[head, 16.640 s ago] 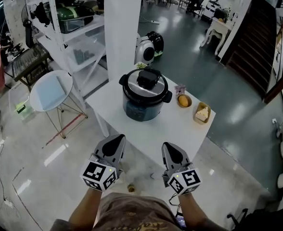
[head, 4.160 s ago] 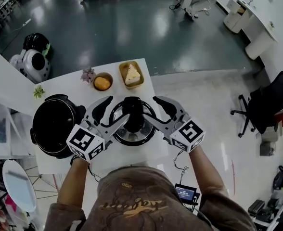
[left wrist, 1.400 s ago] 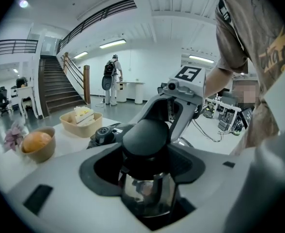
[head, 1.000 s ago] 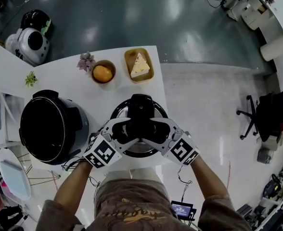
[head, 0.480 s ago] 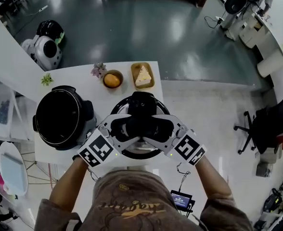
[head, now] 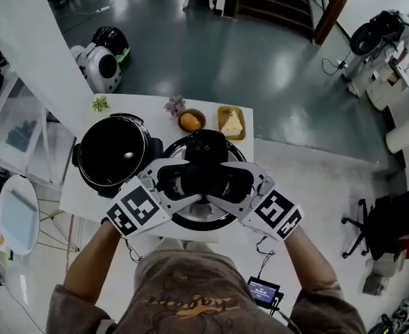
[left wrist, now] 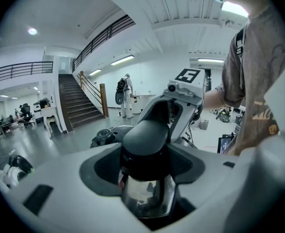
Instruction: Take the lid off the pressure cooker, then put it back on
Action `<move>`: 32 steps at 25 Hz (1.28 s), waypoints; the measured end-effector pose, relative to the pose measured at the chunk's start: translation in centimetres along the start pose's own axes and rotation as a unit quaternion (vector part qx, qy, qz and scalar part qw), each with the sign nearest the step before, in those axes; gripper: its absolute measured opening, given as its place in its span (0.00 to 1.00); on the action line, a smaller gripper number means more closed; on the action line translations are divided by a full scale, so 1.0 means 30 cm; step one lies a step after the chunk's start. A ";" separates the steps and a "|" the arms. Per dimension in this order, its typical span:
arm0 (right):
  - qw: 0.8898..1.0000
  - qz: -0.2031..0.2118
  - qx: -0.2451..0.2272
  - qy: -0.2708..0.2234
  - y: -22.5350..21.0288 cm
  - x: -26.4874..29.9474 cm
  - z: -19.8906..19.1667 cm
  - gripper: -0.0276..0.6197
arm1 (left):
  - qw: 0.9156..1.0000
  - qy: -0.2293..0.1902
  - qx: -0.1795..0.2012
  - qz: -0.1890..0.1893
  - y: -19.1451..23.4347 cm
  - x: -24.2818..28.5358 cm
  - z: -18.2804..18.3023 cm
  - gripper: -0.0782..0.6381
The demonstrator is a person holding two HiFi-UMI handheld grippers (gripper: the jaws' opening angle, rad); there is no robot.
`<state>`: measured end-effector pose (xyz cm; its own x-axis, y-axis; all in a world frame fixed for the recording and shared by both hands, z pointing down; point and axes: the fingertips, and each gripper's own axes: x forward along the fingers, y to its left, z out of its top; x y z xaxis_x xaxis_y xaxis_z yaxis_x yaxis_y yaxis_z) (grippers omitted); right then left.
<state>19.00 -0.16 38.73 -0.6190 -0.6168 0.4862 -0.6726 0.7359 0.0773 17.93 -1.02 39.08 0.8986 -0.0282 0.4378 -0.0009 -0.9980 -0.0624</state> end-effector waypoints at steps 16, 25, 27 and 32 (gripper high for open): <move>1.000 -0.011 0.000 -0.005 0.110 0.413 0.311 0.45 | 1.000 -0.005 0.006 -0.005 0.265 -0.429 -0.158 0.49; 0.996 -0.083 0.044 -0.010 0.129 0.576 0.392 0.45 | 0.996 -0.002 0.047 -0.076 0.386 -0.553 -0.237 0.49; 0.993 -0.103 0.056 -0.009 0.131 0.606 0.401 0.45 | 0.994 -0.003 0.055 -0.097 0.405 -0.569 -0.257 0.49; 0.986 -0.143 0.089 0.005 0.140 0.667 0.406 0.45 | 0.987 -0.007 0.068 -0.146 0.439 -0.591 -0.300 0.49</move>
<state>-1.15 -12.81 38.19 -0.3904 -0.7889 0.4745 -0.8799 0.4713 0.0596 -1.95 -14.17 38.56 0.8582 0.2606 0.4423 0.3163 -0.9470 -0.0556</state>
